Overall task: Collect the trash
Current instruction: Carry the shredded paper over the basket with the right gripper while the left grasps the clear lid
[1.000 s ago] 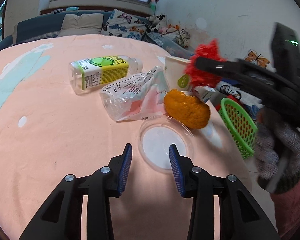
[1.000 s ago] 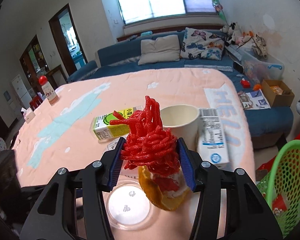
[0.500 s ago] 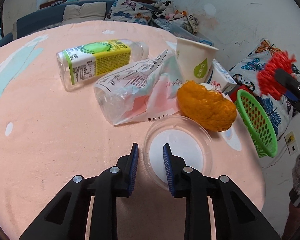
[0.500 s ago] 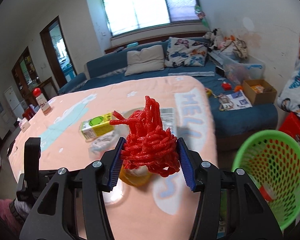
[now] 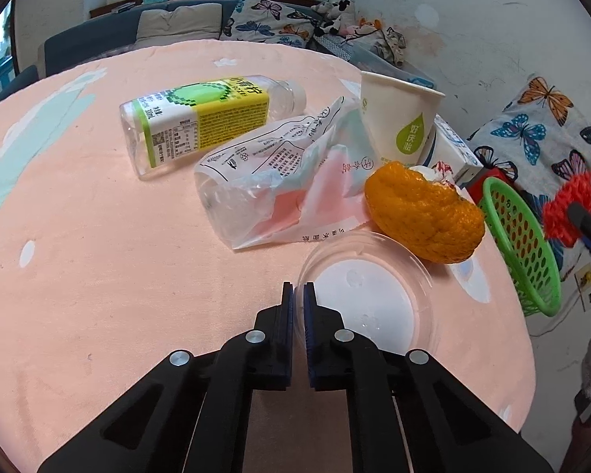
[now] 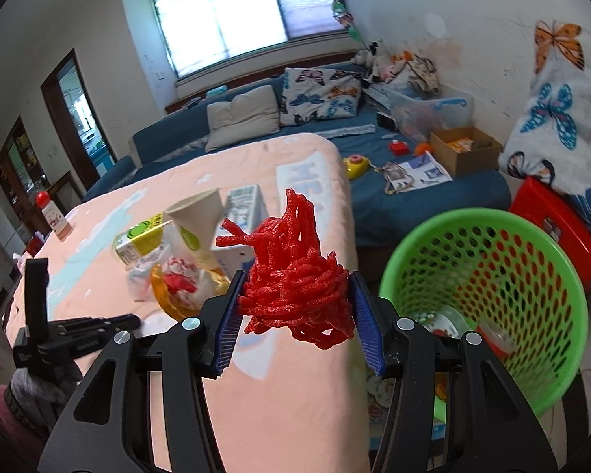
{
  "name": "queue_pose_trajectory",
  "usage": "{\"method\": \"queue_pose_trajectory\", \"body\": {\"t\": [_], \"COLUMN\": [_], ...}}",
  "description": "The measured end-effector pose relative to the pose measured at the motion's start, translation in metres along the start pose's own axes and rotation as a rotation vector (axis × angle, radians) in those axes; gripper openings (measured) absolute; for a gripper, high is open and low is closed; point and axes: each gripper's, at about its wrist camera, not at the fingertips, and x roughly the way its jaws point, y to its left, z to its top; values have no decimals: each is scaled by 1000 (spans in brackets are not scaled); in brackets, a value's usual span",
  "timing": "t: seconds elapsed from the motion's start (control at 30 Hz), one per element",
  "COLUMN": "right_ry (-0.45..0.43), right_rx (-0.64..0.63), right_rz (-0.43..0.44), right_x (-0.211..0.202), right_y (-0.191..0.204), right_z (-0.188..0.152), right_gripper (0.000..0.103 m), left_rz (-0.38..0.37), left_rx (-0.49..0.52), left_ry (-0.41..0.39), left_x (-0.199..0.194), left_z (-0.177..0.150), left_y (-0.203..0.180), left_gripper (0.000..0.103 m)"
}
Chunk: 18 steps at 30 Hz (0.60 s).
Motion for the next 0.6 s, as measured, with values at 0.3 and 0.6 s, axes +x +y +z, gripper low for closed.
{"method": "queue_pose_trajectory", "body": {"t": [0.3,0.6], "right_ry": [1,-1], "right_rx": [36,63], "right_rz": [-26,-54], "right_x": [-9,-17], "right_y": [-20,-37], "right_z": [-11,-20], "right_gripper": [52,53], "left_rz": [13,-4], "left_rx": [10,37], "left_ry": [-44,-99], "left_x": [-26,-63], "left_z": [-4,-8], "left_y": [0,-6], "left_gripper": [5,5]}}
